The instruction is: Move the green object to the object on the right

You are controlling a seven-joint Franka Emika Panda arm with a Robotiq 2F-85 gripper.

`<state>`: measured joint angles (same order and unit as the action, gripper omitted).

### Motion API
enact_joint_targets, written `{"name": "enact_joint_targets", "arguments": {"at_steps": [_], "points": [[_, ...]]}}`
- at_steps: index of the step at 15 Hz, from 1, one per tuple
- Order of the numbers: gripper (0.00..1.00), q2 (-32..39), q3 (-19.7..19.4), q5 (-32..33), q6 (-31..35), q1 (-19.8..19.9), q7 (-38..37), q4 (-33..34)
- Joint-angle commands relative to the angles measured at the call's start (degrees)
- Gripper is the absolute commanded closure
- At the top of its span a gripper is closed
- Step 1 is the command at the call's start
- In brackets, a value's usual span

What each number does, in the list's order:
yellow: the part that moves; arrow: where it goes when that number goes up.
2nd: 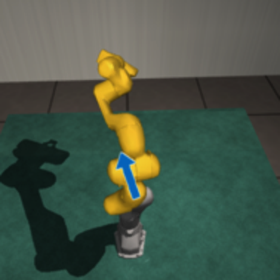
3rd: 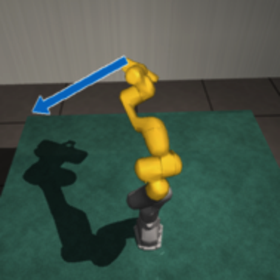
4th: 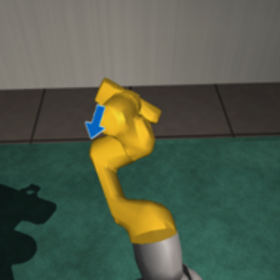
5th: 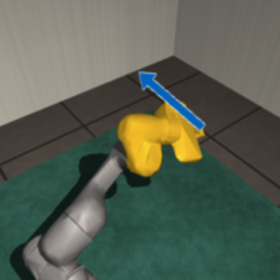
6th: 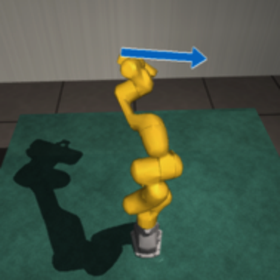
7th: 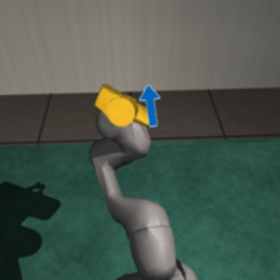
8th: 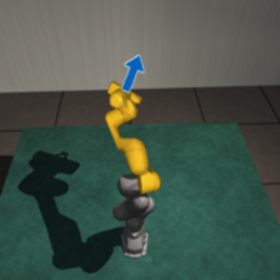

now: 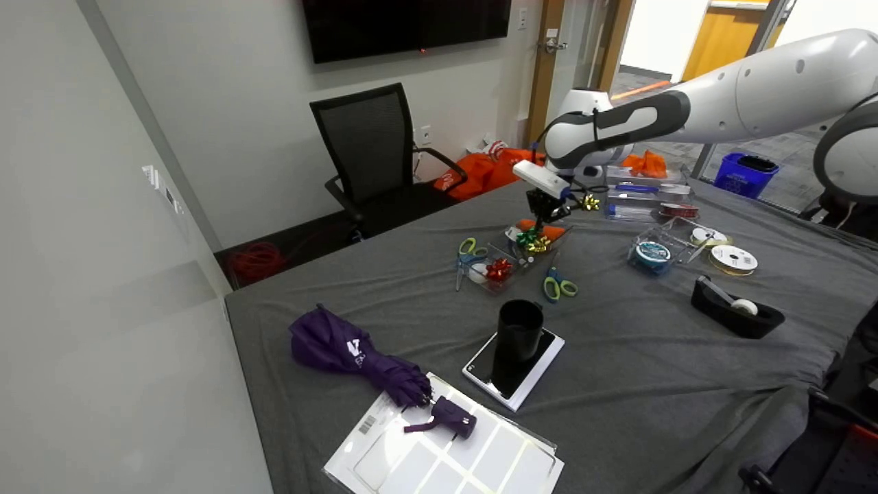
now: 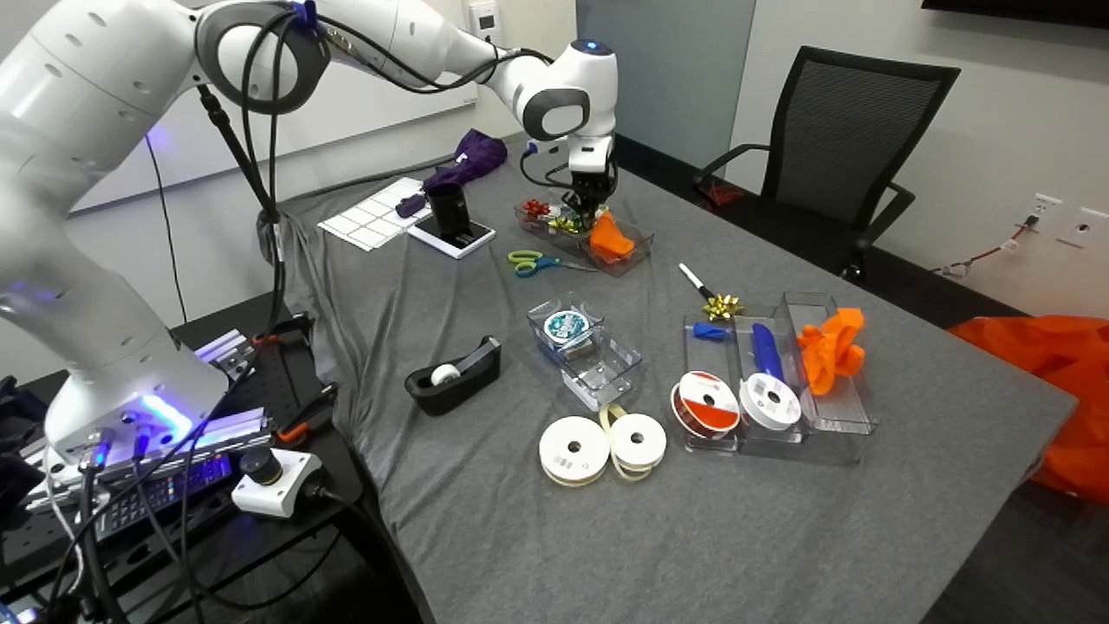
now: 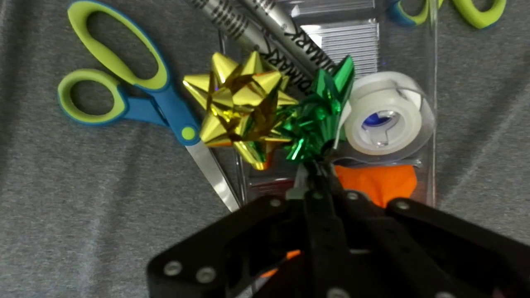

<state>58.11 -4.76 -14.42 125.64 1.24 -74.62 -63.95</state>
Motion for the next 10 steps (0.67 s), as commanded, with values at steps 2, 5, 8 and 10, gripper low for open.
{"name": "enact_joint_targets", "arguments": {"at_steps": [2, 5, 8, 10], "points": [[1.0, 0.3, 0.8, 0.2, -1.1, 1.2, 1.5, 0.9], [1.0, -2.7, 1.2, -0.1, -1.7, 1.8, 3.2, -2.0], [1.0, -6.2, 1.3, -0.2, -3.2, 2.9, 6.6, -4.5], [1.0, -8.3, 1.2, -0.5, -4.2, 3.6, 8.6, -5.6]]}}
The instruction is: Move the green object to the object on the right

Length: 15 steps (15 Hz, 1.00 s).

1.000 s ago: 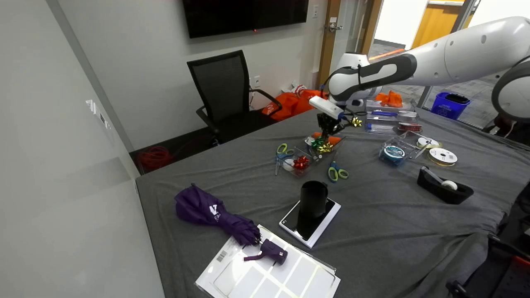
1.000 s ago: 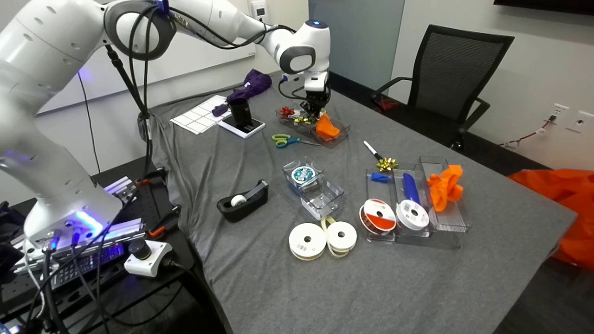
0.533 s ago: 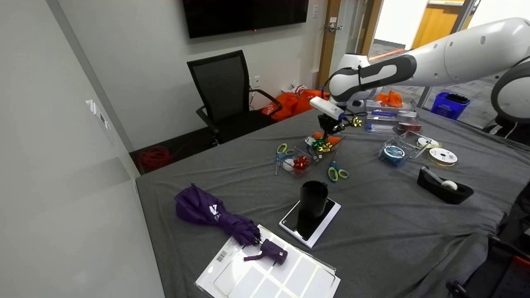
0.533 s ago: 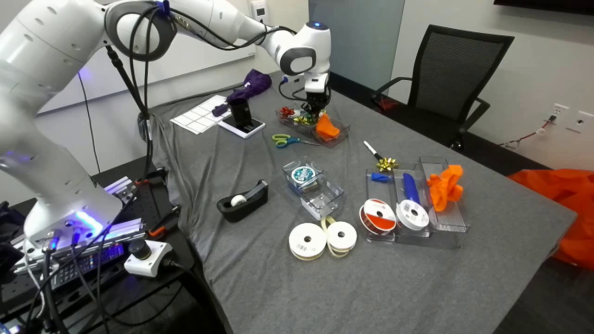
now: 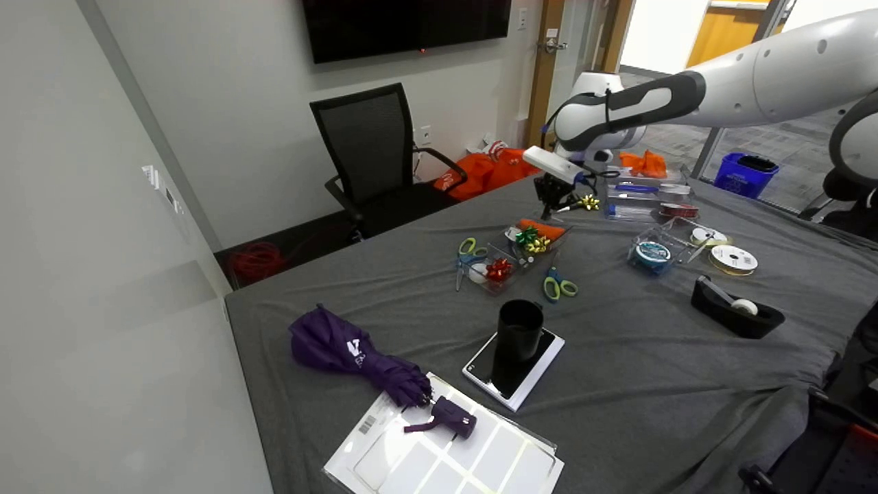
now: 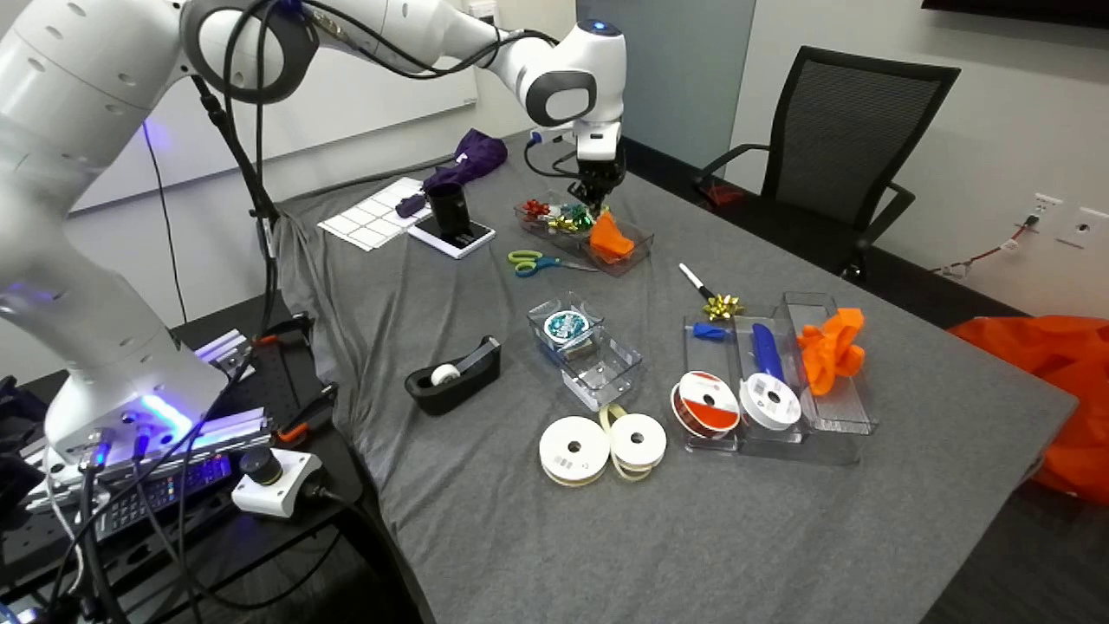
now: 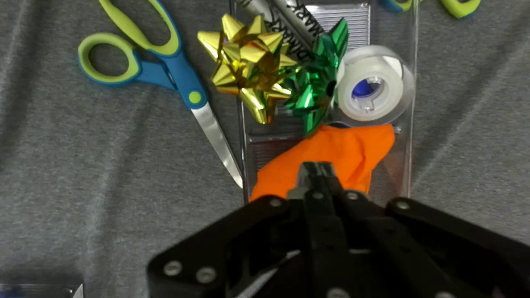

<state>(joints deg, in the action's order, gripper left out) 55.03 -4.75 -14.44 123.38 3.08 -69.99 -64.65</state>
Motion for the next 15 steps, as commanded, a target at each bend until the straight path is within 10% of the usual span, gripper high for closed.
{"name": "enact_joint_targets", "arguments": {"at_steps": [1, 2, 15], "points": [[1.0, -6.0, 0.9, -0.3, -2.1, 1.9, 4.6, -5.4], [0.74, -6.4, 1.0, -0.5, -1.9, 2.2, 5.6, -5.6], [0.0, -2.0, 4.2, -6.0, -2.0, 2.2, 6.8, -3.2]]}}
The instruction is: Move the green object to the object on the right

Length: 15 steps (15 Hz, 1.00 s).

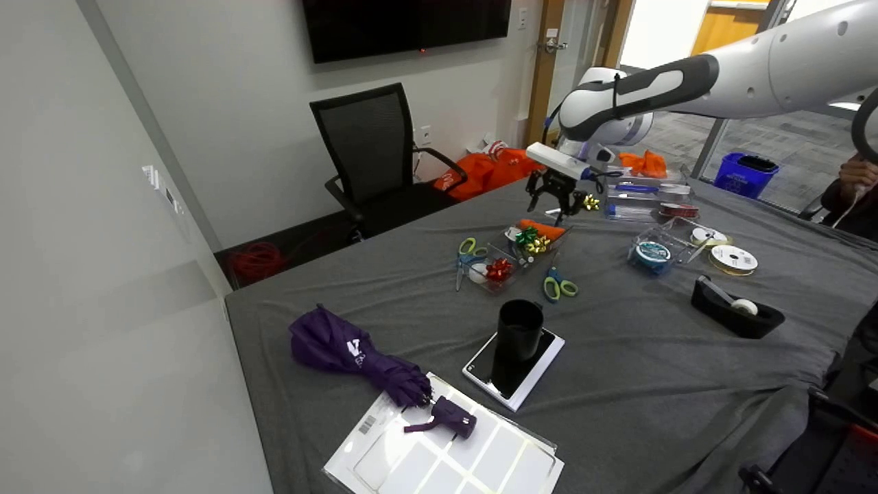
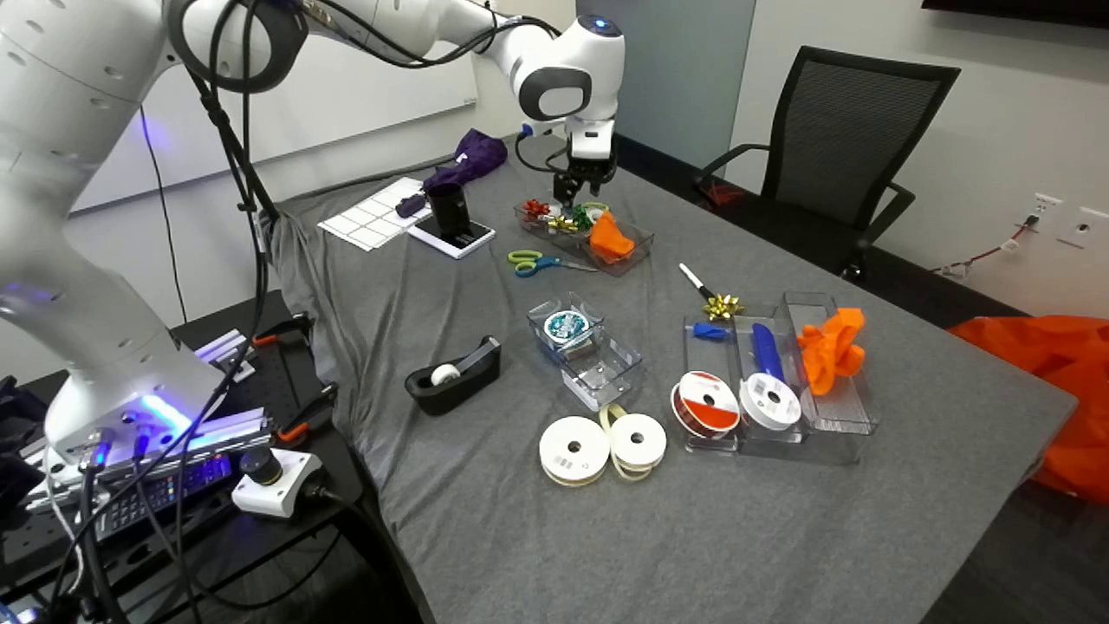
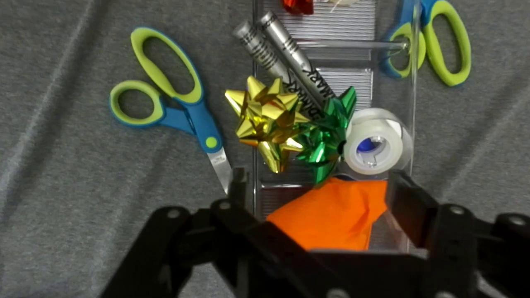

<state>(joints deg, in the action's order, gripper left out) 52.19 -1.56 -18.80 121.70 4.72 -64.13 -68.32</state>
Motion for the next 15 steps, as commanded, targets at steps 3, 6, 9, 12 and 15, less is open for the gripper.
{"name": "enact_joint_targets", "arguments": {"at_steps": [3, 6, 9, 12, 15], "points": [[0.0, 2.1, 1.1, -2.4, -0.1, 0.4, 0.3, 1.5], [0.0, 2.9, 1.1, -3.0, 0.0, 0.4, -0.5, 2.2], [0.33, 3.9, 1.1, -3.7, -0.4, 0.3, -2.1, 3.6], [0.57, 4.9, 1.1, -4.0, -0.5, 0.3, -3.8, 5.1], [0.77, 6.2, 1.0, -3.5, -0.5, 0.2, -5.8, 7.0]]}}
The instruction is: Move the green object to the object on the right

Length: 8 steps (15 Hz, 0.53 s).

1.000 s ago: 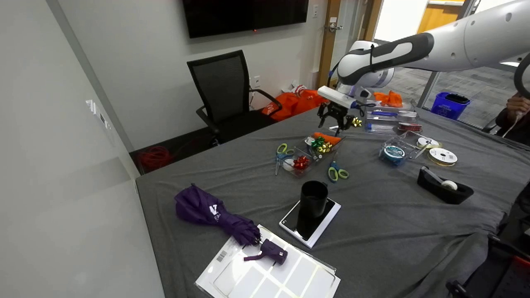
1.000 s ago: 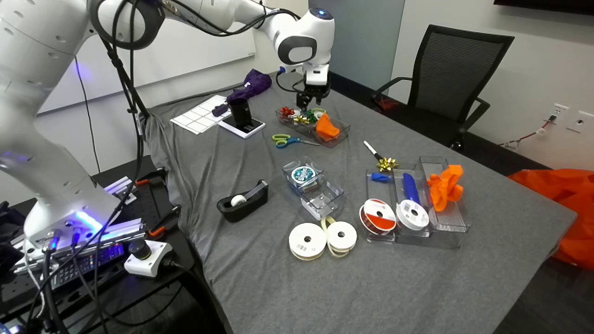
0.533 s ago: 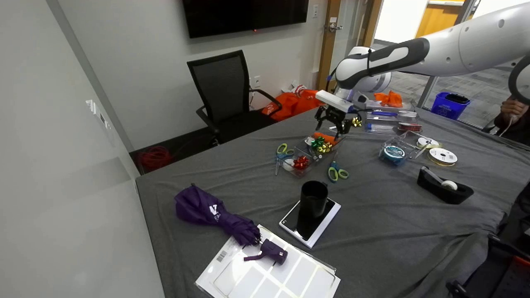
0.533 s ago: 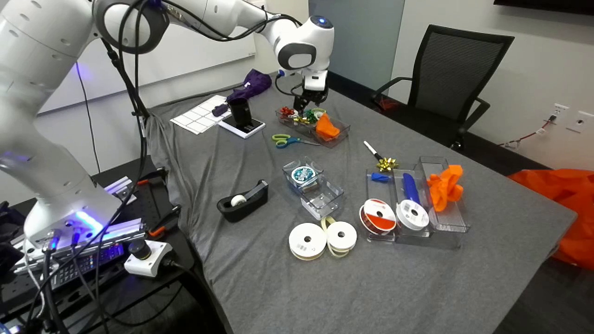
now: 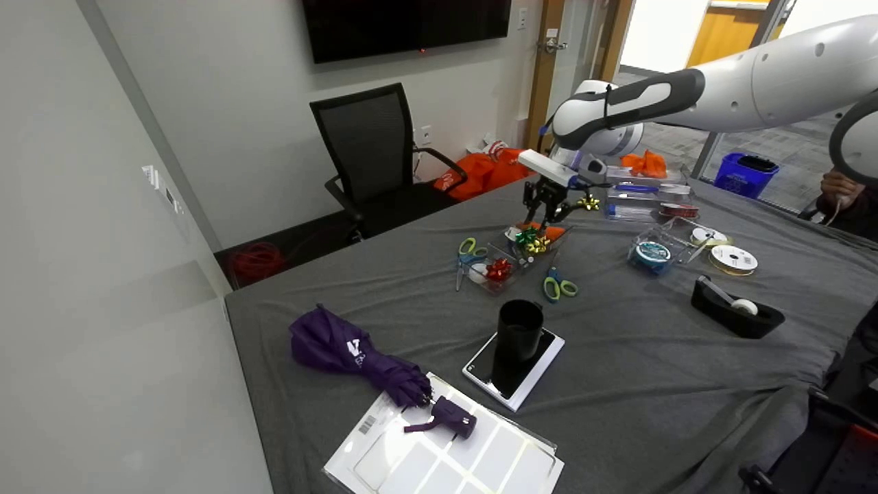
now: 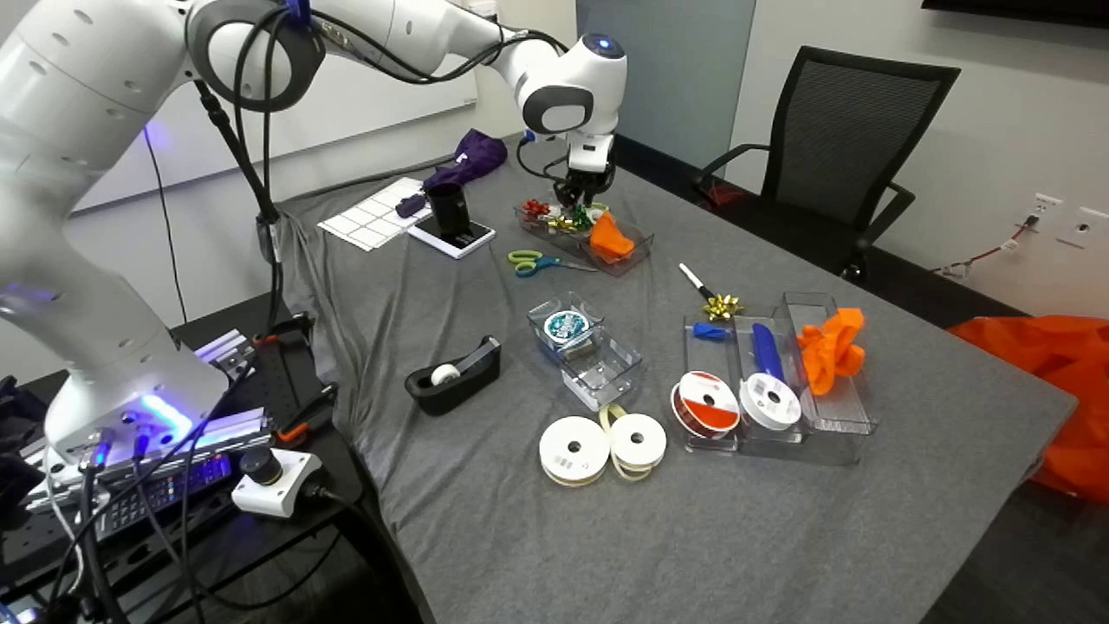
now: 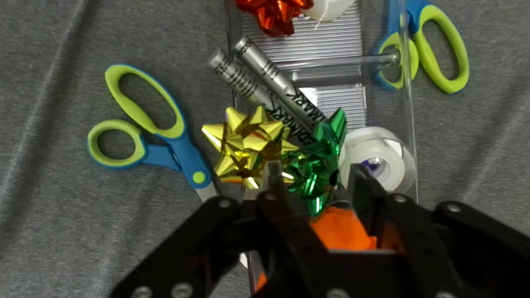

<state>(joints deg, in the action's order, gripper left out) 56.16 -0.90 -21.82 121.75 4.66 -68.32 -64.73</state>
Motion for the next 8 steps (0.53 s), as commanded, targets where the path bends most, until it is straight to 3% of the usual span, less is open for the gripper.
{"name": "enact_joint_targets", "arguments": {"at_steps": [1, 2, 5, 6, 7, 8], "points": [[0.7, 2.6, 0.3, -0.4, -0.6, 0.2, -2.1, 3.8], [0.49, 3.2, 0.2, -0.2, -0.4, 0.2, -2.6, 4.4], [0.36, 4.8, 0.1, 0.2, -0.1, 0.1, -4.1, 6.2], [0.63, 5.3, 0.1, 0.2, 0.2, 0.1, -4.5, 6.7], [0.74, 5.8, 0.1, 0.3, 0.3, 0.1, -4.6, 7.1], [0.76, 6.2, 0.1, 0.5, 0.3, 0.1, -4.6, 7.6]]}}
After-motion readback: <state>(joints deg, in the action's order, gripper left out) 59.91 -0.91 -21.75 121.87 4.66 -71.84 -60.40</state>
